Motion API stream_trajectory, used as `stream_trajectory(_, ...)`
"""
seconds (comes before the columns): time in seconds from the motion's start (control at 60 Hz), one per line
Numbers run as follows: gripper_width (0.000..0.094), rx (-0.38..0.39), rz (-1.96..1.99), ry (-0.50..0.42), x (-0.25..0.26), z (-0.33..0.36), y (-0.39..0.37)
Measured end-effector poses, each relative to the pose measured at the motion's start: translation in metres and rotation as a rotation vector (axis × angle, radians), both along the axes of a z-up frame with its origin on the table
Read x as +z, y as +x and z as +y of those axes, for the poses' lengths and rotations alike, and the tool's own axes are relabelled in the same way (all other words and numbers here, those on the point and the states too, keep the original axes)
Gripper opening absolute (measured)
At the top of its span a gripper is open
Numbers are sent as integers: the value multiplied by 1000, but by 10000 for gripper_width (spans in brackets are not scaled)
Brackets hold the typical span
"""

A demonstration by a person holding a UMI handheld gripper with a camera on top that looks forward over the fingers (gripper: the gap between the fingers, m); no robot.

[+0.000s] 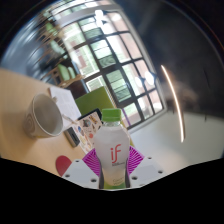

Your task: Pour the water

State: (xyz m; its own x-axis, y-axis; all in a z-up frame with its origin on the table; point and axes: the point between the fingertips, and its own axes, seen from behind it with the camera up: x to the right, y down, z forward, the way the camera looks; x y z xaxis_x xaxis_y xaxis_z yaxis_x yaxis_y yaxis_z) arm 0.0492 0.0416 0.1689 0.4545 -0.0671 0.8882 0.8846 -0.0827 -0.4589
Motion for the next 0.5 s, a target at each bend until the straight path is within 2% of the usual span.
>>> stream_trajectory(0.083,285,-1,-435,-1,12,17,-19)
stream_trajectory(0.1,286,21,-497,-14,23,14,-18)
stream_trajectory(0.133,285,5,-664,8,7,23,-35)
stream_trajectory(0.15,285,31,-714,-3,17,19,-32)
stream_trajectory(0.167,285,11,-795,13,2,26,-43)
stream_trajectory(0.217,283,30,-961,10,6,21,-51)
stream_trajectory(0.3,285,25,-1135,15,1,37,-65)
stream_trajectory(0.35,285,36,-1213,27,10,22,-77)
stream_trajectory(0.5,286,34,-1300,22,9,27,-83)
